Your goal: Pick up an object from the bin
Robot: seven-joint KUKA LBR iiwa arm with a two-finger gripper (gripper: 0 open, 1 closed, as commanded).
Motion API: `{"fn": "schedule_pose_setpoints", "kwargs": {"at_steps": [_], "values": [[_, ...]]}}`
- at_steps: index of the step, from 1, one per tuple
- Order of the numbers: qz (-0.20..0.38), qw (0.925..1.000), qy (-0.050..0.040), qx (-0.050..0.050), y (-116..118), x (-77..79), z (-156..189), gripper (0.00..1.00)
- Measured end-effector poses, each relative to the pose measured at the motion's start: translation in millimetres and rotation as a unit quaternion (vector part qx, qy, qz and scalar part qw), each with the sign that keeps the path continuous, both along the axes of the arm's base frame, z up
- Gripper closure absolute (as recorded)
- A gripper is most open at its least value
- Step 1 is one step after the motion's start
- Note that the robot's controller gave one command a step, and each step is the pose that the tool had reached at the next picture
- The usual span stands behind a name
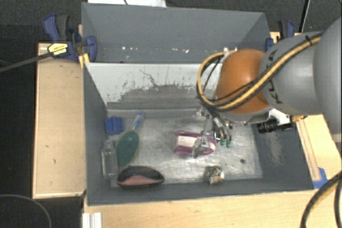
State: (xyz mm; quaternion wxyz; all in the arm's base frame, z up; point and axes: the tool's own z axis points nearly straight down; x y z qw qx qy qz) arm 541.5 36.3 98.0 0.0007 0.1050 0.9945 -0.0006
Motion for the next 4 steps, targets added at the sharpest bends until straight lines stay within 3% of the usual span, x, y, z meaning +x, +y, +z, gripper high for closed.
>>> {"fn": "schedule_pose_setpoints", "kwargs": {"at_steps": [1,2,3,4], "values": [[0.000,1.0000,0.0004,0.001,2.5,-0.3,-0.4,1.00],[0.011,0.9999,-0.0048,0.001,-27.4,-4.1,142.5,1.00],[0.011,0.9999,-0.0006,0.001,-26.3,-5.5,137.6,0.00],[0.075,0.9972,0.0045,0.001,-16.9,-52.7,28.8,0.00]]}}
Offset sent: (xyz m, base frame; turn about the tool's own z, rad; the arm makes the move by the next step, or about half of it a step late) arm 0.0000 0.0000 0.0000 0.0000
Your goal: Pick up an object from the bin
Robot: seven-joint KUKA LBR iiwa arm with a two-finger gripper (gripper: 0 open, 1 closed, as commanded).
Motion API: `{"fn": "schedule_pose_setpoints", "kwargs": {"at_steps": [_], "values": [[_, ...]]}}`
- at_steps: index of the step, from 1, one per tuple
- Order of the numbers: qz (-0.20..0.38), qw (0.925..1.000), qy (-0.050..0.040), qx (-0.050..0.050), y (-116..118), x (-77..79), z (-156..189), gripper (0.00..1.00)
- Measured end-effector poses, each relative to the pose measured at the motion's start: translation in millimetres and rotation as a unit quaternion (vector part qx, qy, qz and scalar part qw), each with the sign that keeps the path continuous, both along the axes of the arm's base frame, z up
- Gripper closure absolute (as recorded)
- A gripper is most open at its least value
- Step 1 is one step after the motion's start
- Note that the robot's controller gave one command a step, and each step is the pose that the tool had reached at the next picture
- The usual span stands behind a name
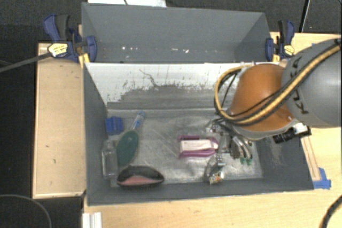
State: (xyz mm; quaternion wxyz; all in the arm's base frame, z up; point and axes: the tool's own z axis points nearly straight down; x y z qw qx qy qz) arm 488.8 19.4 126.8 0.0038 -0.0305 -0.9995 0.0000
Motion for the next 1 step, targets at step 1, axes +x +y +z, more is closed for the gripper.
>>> {"fn": "schedule_pose_setpoints", "kwargs": {"at_steps": [1], "values": [[-0.024,0.9997,-0.0077,0.000,-18.0,7.8,-37.3,0.00]]}}
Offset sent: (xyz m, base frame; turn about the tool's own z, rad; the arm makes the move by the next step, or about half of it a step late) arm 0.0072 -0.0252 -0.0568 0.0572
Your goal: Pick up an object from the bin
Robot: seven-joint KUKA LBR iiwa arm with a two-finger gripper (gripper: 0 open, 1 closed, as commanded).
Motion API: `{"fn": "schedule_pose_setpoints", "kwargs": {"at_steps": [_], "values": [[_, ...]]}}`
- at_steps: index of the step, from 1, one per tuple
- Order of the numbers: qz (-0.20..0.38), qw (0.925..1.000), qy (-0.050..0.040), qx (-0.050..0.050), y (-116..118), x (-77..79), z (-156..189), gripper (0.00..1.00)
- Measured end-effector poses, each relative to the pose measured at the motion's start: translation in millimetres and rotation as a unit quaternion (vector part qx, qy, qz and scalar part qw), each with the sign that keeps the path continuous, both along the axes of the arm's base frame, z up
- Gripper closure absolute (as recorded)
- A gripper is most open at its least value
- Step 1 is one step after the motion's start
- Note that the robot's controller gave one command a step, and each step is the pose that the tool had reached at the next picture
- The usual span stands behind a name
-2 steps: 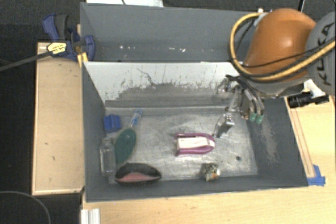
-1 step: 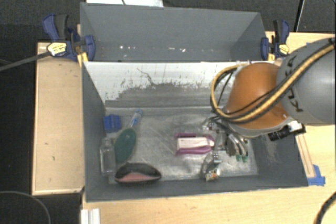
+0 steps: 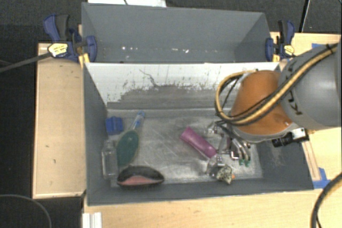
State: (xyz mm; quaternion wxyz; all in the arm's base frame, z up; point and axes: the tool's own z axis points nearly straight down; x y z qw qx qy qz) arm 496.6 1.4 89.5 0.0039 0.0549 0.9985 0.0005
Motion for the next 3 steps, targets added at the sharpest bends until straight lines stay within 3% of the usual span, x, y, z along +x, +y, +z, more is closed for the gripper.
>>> {"fn": "schedule_pose_setpoints", "kwargs": {"at_steps": [1,2,3], "values": [[-0.005,1.0000,0.0025,-0.003,-4.4,-1.2,-1.7,1.00],[0.009,1.0000,-0.0010,0.000,8.8,0.2,113.5,1.00],[0.008,1.0000,0.0028,0.000,8.5,-1.1,109.2,0.00]]}}
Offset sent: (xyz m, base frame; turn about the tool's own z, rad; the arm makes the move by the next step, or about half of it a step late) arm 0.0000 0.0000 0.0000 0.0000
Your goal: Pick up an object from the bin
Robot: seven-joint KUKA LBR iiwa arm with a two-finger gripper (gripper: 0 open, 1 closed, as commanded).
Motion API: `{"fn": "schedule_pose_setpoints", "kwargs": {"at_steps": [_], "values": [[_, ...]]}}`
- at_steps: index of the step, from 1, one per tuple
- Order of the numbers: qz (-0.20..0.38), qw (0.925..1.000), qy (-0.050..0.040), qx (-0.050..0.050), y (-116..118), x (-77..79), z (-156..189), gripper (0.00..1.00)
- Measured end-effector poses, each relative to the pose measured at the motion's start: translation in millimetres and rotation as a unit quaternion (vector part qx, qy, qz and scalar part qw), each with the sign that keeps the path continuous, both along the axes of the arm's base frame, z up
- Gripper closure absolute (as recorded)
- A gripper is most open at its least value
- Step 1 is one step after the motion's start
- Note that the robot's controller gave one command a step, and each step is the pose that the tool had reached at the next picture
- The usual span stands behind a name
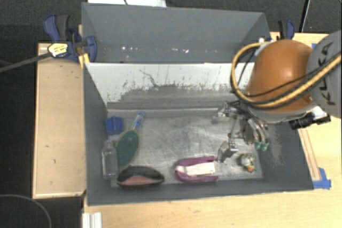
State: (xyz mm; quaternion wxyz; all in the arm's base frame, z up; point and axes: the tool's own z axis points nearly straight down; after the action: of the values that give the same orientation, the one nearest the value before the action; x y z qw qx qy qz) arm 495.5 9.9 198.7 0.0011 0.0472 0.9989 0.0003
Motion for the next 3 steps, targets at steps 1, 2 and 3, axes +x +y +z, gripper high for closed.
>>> {"fn": "schedule_pose_setpoints", "kwargs": {"at_steps": [1,2,3], "values": [[0.159,0.9873,0.0018,0.000,23.6,1.2,-97.6,0.00],[0.159,0.9872,-0.0034,-0.002,29.9,-5.1,-122.5,0.00],[0.158,0.9874,0.0015,-0.001,30.1,-7.7,-121.6,1.00]]}}
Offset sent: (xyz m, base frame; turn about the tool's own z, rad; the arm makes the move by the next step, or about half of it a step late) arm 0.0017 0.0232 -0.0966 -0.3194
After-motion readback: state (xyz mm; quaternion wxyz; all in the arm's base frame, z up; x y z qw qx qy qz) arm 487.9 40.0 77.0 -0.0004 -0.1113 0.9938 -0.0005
